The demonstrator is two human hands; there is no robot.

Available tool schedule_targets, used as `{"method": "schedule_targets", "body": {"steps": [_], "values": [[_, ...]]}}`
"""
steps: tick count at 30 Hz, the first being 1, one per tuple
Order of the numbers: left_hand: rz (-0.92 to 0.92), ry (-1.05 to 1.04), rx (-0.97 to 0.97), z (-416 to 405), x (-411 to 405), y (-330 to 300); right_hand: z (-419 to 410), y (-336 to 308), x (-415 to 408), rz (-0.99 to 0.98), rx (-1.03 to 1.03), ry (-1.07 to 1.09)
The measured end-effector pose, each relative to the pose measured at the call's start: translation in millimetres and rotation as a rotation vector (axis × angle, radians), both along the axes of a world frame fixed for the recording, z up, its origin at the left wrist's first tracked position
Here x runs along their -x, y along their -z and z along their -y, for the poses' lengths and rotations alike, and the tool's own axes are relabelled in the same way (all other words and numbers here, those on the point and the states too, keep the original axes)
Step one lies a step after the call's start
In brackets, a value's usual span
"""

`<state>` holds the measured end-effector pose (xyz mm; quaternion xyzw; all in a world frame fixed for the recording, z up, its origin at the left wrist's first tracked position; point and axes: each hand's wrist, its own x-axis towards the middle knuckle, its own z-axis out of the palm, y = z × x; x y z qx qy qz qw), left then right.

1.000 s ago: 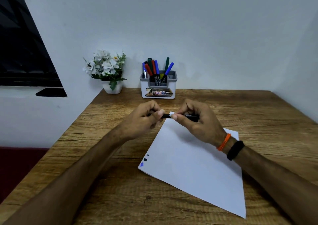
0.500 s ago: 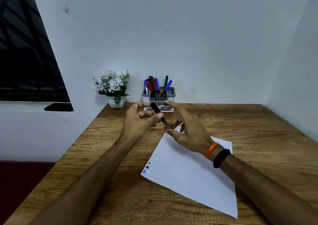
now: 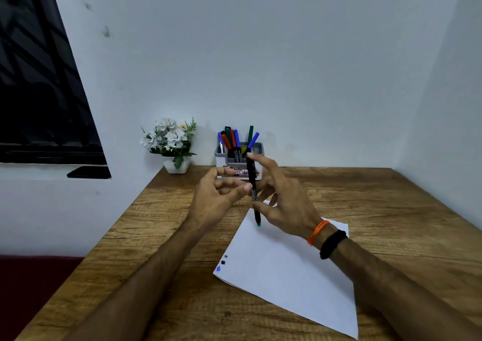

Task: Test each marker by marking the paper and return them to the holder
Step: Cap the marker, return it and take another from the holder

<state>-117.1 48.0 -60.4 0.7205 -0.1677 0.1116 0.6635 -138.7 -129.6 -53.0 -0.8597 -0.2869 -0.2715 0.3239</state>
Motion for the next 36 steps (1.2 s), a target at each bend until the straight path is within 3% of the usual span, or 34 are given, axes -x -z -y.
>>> {"method": "schedule_targets", "body": {"steps": [3,9,11,16,27,34,36], "values": [[-0.011,-0.038,-0.192,-8,-7,9,5,-5,-7,-0.033,-0.065,0.034],[0.021,-0.247,-0.911,-12,-40,25,16,-17,-39,-0.092,-0.182,0.117],[0.057,-0.243,-1.039,-11,-52,34,18,-25,-52,-0.086,-0.187,0.15],[0.031,-0.222,-1.132,-13,-63,47,23,-44,-90,-0.024,-0.188,0.23],[0.057,-0.247,-1.142,-15,-67,50,12,-49,-167,0.033,-0.268,0.309],[0.059,-0.247,-1.148,-14,-65,48,14,-28,-173,-0.094,0.023,0.445],[0.059,-0.247,-1.148,-14,-65,48,17,-20,-171,-0.128,0.001,0.432]]}}
